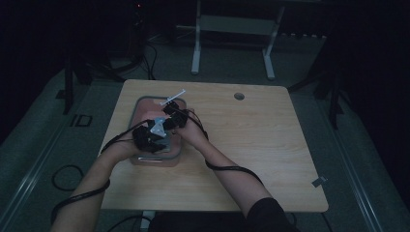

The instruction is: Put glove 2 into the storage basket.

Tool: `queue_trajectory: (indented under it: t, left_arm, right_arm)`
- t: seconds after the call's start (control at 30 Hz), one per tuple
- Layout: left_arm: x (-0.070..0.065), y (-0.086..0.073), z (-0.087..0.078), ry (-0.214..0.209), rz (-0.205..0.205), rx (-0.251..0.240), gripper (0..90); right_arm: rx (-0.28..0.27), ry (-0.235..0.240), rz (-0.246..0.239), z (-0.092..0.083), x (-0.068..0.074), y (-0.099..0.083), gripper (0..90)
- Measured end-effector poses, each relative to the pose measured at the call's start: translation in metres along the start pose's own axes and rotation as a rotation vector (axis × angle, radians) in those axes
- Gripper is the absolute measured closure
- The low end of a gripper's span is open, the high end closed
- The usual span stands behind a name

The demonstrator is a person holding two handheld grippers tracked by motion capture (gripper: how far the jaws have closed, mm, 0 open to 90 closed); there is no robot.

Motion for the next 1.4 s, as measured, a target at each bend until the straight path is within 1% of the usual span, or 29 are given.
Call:
queue_trajectory:
  t: [0.03, 0.07, 0.1, 0.13, 0.17, 0.2, 0.23, 0.27, 0.3, 0.33, 0.37, 0.43, 0.47, 0.53, 0.6, 0.67, 0.7, 0.77, 0.9, 1.03, 1.07, 1.1, 1.13, 1.17, 1.27, 1.3, 1.33, 1.37, 1.4]
  left_arm:
    - [0.001, 0.001, -0.001, 0.001, -0.017, -0.003, 64.6]
    - [0.001, 0.001, -0.001, 0.001, -0.017, -0.003, 60.0]
    - [0.001, 0.002, -0.004, 0.018, -0.032, -0.016, 54.6]
    - [0.002, 0.003, -0.005, 0.022, -0.045, -0.029, 50.1]
    - [0.002, 0.003, -0.005, 0.022, -0.045, -0.029, 47.4]
    - [0.002, 0.004, -0.008, 0.028, -0.043, -0.035, 47.4]
    - [0.001, 0.006, -0.011, 0.046, -0.053, -0.040, 42.5]
    - [0.001, 0.006, -0.011, 0.046, -0.053, -0.040, 39.2]
    - [0.000, 0.008, -0.015, 0.063, -0.081, -0.049, 37.4]
    - [0.000, 0.008, -0.015, 0.063, -0.081, -0.049, 35.4]
    - [0.000, 0.009, -0.017, 0.068, -0.090, -0.053, 35.4]
    - [-0.001, 0.010, -0.020, 0.074, -0.125, -0.058, 26.0]
    - [0.000, 0.010, -0.021, 0.078, -0.134, -0.057, 23.5]
    - [0.000, 0.010, -0.023, 0.078, -0.159, -0.060, 14.9]
    - [-0.001, 0.011, -0.024, 0.085, -0.168, -0.069, 12.7]
    - [-0.001, 0.012, -0.026, 0.083, -0.175, -0.074, 7.6]
    - [-0.001, 0.014, -0.028, 0.092, -0.195, -0.088, 7.0]
    - [-0.002, 0.015, -0.029, 0.084, -0.209, -0.097, 3.6]
    - [-0.005, 0.020, -0.029, 0.083, -0.226, -0.115, 1.9]
    - [-0.011, 0.027, -0.030, 0.103, -0.216, -0.142, 1.9]
    - [-0.011, 0.027, -0.030, 0.103, -0.216, -0.142, 1.9]
    - [-0.013, 0.032, -0.030, 0.099, -0.212, -0.164, 1.9]
    - [-0.013, 0.032, -0.030, 0.099, -0.212, -0.164, 1.9]
    - [-0.016, 0.036, -0.031, 0.097, -0.202, -0.178, 1.9]
    - [-0.018, 0.040, -0.030, 0.094, -0.201, -0.187, 1.9]
    - [-0.020, 0.044, -0.029, 0.085, -0.202, -0.204, 1.9]
    - [-0.020, 0.044, -0.029, 0.085, -0.202, -0.204, 1.9]
    - [-0.023, 0.048, -0.027, 0.057, -0.210, -0.225, 1.9]
    - [-0.023, 0.048, -0.027, 0.057, -0.210, -0.225, 1.9]
  right_arm:
    - [-0.001, -0.001, -0.003, -0.002, 0.000, 0.000, 56.5]
    - [-0.001, -0.001, -0.003, -0.002, 0.000, 0.000, 56.5]
    - [-0.009, 0.006, -0.002, -0.006, 0.000, 0.000, 51.9]
    - [-0.014, 0.008, -0.002, -0.008, 0.000, 0.001, 51.2]
    - [-0.014, 0.008, -0.002, -0.008, 0.000, 0.001, 51.2]
    - [-0.019, 0.011, 0.001, -0.010, -0.001, 0.001, 49.9]
    - [-0.028, 0.022, 0.004, -0.015, -0.003, 0.001, 46.0]
    - [-0.034, 0.023, 0.009, -0.017, -0.004, 0.001, 45.5]
    - [-0.043, 0.027, 0.014, -0.020, -0.005, 0.001, 44.9]
    - [-0.048, 0.037, 0.015, -0.022, -0.005, 0.000, 42.0]
    - [-0.048, 0.037, 0.015, -0.022, -0.005, 0.000, 42.0]
    - [-0.067, 0.042, 0.009, -0.029, -0.007, -0.002, 37.7]
    - [-0.070, 0.045, 0.006, -0.032, -0.008, -0.003, 36.1]
    - [-0.070, 0.055, 0.001, -0.036, -0.009, -0.006, 31.5]
    - [-0.061, 0.074, -0.013, -0.039, -0.009, -0.009, 27.3]
    - [-0.053, 0.091, -0.024, -0.042, -0.008, -0.011, 23.4]
    - [-0.056, 0.092, -0.026, -0.044, -0.008, -0.012, 22.4]
    - [-0.065, 0.104, -0.039, -0.048, -0.007, -0.014, 20.6]
    - [-0.076, 0.106, -0.072, -0.056, -0.007, -0.018, 19.5]
    - [-0.080, 0.118, -0.079, -0.064, -0.009, -0.023, 18.5]
    - [-0.080, 0.118, -0.079, -0.064, -0.009, -0.023, 18.5]
    - [-0.089, 0.117, -0.083, -0.068, -0.011, -0.026, 18.5]
    - [-0.095, 0.110, -0.090, -0.070, -0.012, -0.028, 18.4]
    - [-0.099, 0.105, -0.097, -0.072, -0.013, -0.029, 18.0]
    - [-0.110, 0.100, -0.105, -0.077, -0.015, -0.033, 17.8]
    - [-0.110, 0.101, -0.106, -0.079, -0.016, -0.035, 17.8]
    - [-0.106, 0.098, -0.108, -0.081, -0.018, -0.036, 17.8]
    - [-0.105, 0.097, -0.110, -0.083, -0.019, -0.038, 17.8]
    - [-0.106, 0.090, -0.113, -0.085, -0.020, -0.040, 17.8]
Point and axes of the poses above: each handheld gripper's, and its own axes: z roughly forward along the jaws, y roughly out of its top, x roughly to its left, the point moved 5 cm from there along z, roughly forward along the jaws, and after that the axes turned 15 degrees about z, right-handed, at the moved point
